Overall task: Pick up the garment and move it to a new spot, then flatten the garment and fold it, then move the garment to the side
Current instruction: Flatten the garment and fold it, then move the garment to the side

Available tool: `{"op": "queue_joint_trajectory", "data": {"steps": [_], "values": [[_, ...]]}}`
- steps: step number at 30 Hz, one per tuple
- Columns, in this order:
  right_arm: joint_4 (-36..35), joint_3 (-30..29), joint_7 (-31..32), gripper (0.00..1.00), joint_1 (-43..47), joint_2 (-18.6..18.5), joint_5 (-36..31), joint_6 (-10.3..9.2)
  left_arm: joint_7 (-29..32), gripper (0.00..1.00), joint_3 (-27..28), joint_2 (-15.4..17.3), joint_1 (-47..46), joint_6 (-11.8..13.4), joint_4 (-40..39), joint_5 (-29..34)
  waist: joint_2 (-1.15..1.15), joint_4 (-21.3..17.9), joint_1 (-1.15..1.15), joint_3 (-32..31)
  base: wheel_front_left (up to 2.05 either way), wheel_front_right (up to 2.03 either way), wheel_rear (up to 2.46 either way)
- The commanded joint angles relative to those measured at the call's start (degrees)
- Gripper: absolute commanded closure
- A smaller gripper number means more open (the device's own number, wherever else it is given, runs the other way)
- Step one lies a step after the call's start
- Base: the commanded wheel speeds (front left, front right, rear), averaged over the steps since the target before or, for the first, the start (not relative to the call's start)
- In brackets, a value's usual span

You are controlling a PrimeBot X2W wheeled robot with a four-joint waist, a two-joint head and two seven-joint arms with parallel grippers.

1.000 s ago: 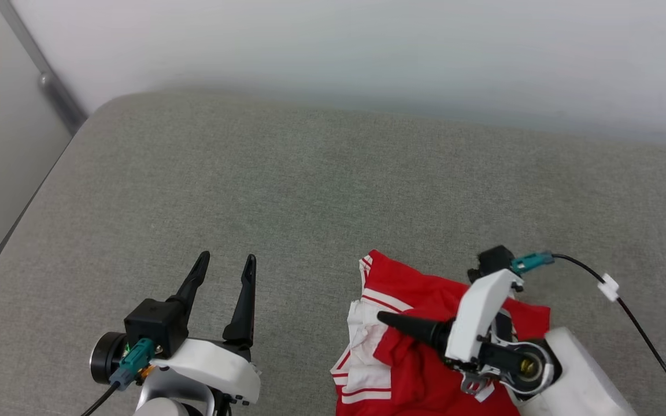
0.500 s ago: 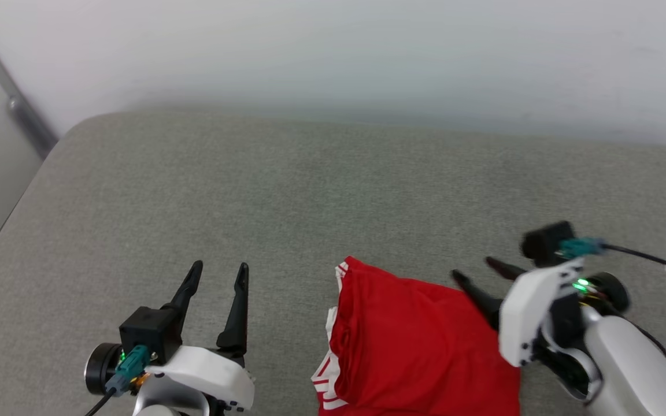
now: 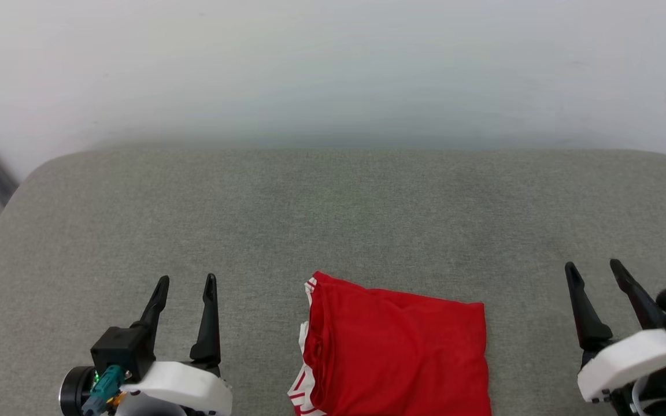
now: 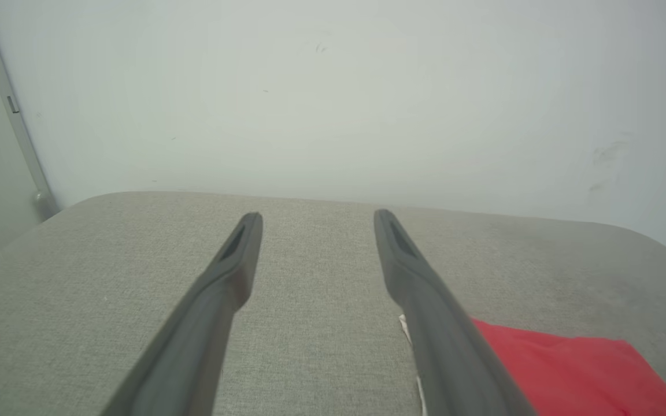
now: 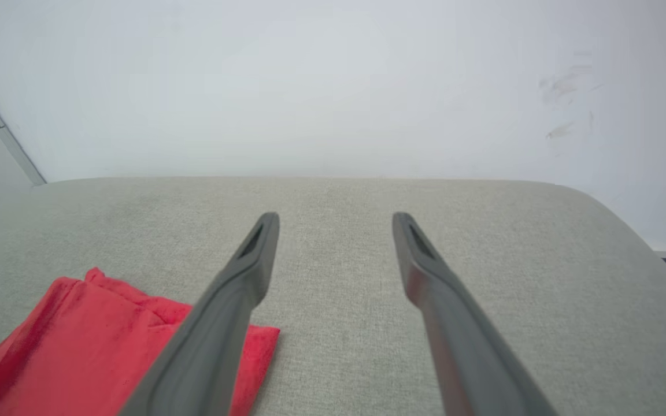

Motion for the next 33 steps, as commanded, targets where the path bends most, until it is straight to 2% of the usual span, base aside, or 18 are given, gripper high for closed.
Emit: {"op": "queue_joint_trajectory", "data": {"steps": [1,10,25,29,33], "values": [[-1.4,-0.4,-0.8,0.00,1.7,0.7,-0.7,-0.05,-0.5,0.00,0.3,0.1,0.9,-0.2,0.3,0.5,0.00,-0.4,0.00,-0.3,0.00,0.00,0.00],[-11.6,0.0,-1.4,0.00,10.1,4.3,-4.6,-0.05,-0.8,0.00,2.0,0.9,4.3,-0.9,1.6,1.8,0.00,-1.7,0.00,-1.8,0.00,0.00,0.00],[-16.0,-0.5,2.1,0.00,12.4,5.6,-5.8,-0.05,-0.9,0.00,4.1,-0.7,4.9,-1.7,2.6,2.7,0.00,-2.5,0.00,-1.5,0.00,0.00,0.00],[-15.4,-3.5,5.8,0.00,11.0,5.6,-2.2,-0.05,-0.9,0.00,5.9,-1.4,5.0,-1.5,2.2,2.8,0.00,-2.8,0.00,-0.9,0.00,0.00,0.00],[-11.3,-8.5,15.1,0.00,9.3,3.9,6.6,-0.04,-0.8,0.00,7.0,-2.6,4.7,-1.9,1.3,3.7,0.00,-2.0,0.00,0.0,0.00,0.00,0.00]]}}
